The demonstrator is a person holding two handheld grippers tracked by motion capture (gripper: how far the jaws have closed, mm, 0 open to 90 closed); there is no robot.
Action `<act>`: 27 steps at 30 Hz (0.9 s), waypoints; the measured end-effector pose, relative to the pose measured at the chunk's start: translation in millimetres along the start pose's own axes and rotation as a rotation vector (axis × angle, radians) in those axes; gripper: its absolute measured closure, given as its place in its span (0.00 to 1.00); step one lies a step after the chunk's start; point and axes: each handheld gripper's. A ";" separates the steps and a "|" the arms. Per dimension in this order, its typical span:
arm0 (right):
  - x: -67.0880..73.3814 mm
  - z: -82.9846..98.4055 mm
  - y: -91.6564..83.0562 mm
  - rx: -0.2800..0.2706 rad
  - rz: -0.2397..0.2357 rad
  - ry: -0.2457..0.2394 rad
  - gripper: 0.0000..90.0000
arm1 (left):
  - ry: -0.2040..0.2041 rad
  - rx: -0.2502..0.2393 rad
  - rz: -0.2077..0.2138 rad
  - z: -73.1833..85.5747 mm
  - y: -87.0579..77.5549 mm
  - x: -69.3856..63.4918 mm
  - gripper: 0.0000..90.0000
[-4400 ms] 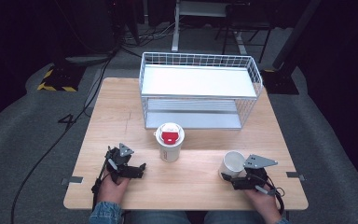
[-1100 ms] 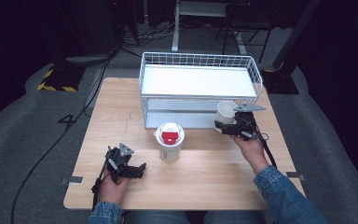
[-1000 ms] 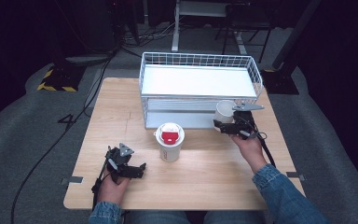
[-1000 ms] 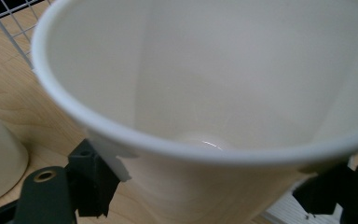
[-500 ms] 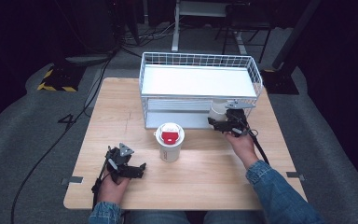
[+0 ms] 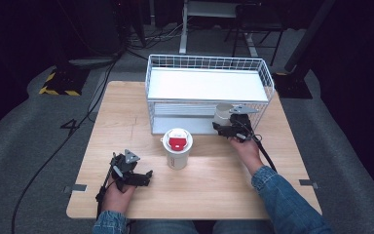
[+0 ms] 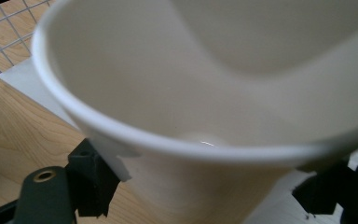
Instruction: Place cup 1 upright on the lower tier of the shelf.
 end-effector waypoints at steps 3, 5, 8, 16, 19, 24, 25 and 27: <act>1.0 -0.5 3.5 0.001 0.003 -0.002 0.25 | 0.000 0.000 0.000 0.0 0.0 0.0 0.00; 1.4 -1.0 6.1 -0.001 0.004 0.002 0.25 | 0.000 0.000 0.000 0.0 0.0 0.0 0.00; 1.9 -1.4 10.1 0.000 0.006 -0.001 0.25 | 0.000 0.000 0.000 0.0 0.0 0.0 0.00; 6.3 -1.5 18.7 0.002 0.008 -0.006 0.25 | 0.000 0.000 0.000 0.0 0.0 0.0 0.00; 6.5 -1.5 23.4 0.002 0.010 -0.012 0.25 | 0.000 0.000 0.000 0.0 0.0 0.0 0.00; 7.1 -1.5 31.9 0.002 0.015 -0.008 0.25 | 0.000 0.000 0.000 0.0 0.0 0.0 0.00; 7.2 -1.3 33.3 0.004 0.017 -0.009 0.25 | 0.000 0.000 0.000 0.0 0.0 0.0 0.00; 7.3 -1.2 34.6 0.004 0.018 -0.009 0.25 | 0.000 0.000 0.000 0.0 0.0 0.0 0.00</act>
Point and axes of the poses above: each handheld gripper's, and its own axes: y roughly forward along the jaws, z roughly out of its underside, x roughly to its left, and after that the axes turned 6 degrees about z, right-handed
